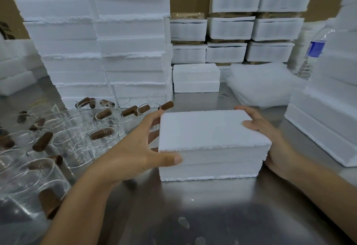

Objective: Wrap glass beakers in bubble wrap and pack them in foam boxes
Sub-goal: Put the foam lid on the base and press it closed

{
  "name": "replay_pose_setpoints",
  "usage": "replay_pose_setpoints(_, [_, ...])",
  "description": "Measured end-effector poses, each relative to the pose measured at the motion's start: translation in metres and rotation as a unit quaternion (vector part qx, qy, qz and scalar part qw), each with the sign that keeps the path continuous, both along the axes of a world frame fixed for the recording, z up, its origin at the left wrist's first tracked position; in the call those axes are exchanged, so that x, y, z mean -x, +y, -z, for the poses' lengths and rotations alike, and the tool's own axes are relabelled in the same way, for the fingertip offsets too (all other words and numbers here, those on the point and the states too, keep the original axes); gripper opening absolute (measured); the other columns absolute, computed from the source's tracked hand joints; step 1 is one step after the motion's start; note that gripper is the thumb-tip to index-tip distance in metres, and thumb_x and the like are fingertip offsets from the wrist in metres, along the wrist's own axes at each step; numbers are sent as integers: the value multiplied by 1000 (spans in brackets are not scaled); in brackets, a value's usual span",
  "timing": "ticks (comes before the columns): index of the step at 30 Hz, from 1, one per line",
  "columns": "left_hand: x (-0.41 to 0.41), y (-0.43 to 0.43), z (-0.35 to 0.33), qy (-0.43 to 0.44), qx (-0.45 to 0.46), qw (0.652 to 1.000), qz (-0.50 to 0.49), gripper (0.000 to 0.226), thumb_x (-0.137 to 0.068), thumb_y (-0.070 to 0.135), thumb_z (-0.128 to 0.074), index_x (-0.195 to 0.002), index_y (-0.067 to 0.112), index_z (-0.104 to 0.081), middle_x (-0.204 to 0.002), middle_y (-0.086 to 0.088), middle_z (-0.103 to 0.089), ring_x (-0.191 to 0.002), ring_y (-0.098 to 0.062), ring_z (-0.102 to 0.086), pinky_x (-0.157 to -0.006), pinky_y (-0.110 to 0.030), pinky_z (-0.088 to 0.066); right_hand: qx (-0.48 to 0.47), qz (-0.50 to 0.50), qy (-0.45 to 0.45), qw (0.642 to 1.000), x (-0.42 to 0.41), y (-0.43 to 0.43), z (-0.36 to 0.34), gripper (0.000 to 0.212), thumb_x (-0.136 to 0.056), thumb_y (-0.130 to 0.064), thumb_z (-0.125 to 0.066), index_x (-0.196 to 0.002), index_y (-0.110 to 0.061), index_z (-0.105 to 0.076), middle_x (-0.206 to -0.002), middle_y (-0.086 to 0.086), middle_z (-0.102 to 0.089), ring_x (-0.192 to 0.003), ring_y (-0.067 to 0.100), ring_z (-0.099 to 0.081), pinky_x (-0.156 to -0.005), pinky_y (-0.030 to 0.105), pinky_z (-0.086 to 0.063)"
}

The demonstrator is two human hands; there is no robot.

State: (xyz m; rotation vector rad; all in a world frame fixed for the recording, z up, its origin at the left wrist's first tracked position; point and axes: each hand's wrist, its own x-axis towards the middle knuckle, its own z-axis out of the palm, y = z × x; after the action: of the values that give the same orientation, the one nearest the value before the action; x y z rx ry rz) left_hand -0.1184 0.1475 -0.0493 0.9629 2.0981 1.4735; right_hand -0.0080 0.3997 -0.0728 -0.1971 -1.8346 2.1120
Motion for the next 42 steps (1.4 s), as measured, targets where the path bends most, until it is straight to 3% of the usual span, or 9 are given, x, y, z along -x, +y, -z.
replay_pose_setpoints(10, [-5,1,-1,7,13,1000,-2,105,-42,47,-81,-131,54,-25,-142,24,-36,-135,-6,-34,-111,-35,-30,-4,-22,-3,1000,-3,0,0,34,-72,-33,-61,-106,-32,-66,-101,-7,-71,-89,8,-66,-66,21,-51])
replay_pose_setpoints(13, [-3,1,0,1,3,1000,2,99,-45,43,-82,-127,55,-27,-135,26,-40,-133,-6,-36,-102,-26,-34,9,-34,-7,999,-5,-3,0,42,-77,-30,-59,-117,-19,-61,-101,0,-71,-82,9,-68,-59,18,-51])
replay_pose_setpoints(16, [-2,1,1,-10,-6,1000,5,104,-46,39,-83,-135,47,-31,-133,24,-44,-131,-7,-40,-95,-19,-39,20,-21,-7,1000,-5,-6,1,30,-77,-31,-57,-104,-27,-70,-106,1,-71,-91,13,-68,-66,21,-53])
replay_pose_setpoints(24, [-2,-2,0,5,-10,1000,11,102,-53,41,-85,-140,45,-32,-139,19,-46,-128,-8,-46,-110,-41,-36,32,1,-30,999,-11,-18,-7,17,-78,-28,-61,-87,-29,-75,-93,-2,-73,-81,9,-69,-66,20,-53])
replay_pose_setpoints(29, [-8,4,4,5,-38,997,68,80,-63,38,-78,-129,56,-36,-121,36,-55,-115,13,-50,-98,-17,-42,22,-28,-21,999,-37,-25,-13,52,-87,-56,-47,-123,-23,-61,-126,1,-63,-117,16,-59,-93,32,-48])
replay_pose_setpoints(32, [-7,7,9,11,-31,996,81,74,-69,38,-78,-131,52,-39,-123,35,-55,-116,14,-49,-102,-22,-37,-50,-38,0,998,-55,-30,-16,77,-73,-71,-58,-134,-24,-51,-137,6,-53,-122,24,-53,-95,40,-48])
replay_pose_setpoints(34, [-4,8,13,1,-28,996,80,78,-68,43,-81,-133,51,-40,-126,32,-55,-121,7,-48,-107,-29,-35,-93,-48,-2,995,-63,-34,-15,97,-65,-70,-67,-143,-22,-35,-143,1,-47,-128,17,-48,-99,34,-42])
replay_pose_setpoints(38, [-3,9,17,-12,-30,996,89,85,-57,54,-80,-133,50,-41,-127,26,-57,-123,-2,-51,-110,-39,-35,-142,-47,-24,989,-74,-33,-9,109,-49,-65,-82,-135,-50,-17,-136,-36,-42,-132,-7,-34,-97,13,-38])
replay_pose_setpoints(42, [-1,9,19,-40,-35,995,81,88,-51,57,-82,-130,46,-46,-122,24,-61,-118,-3,-55,-109,-39,-37,-181,7,-55,982,-71,-32,-5,103,-51,-51,-83,-131,-57,-18,-139,-29,-36,-129,-7,-38,-95,15,-41])
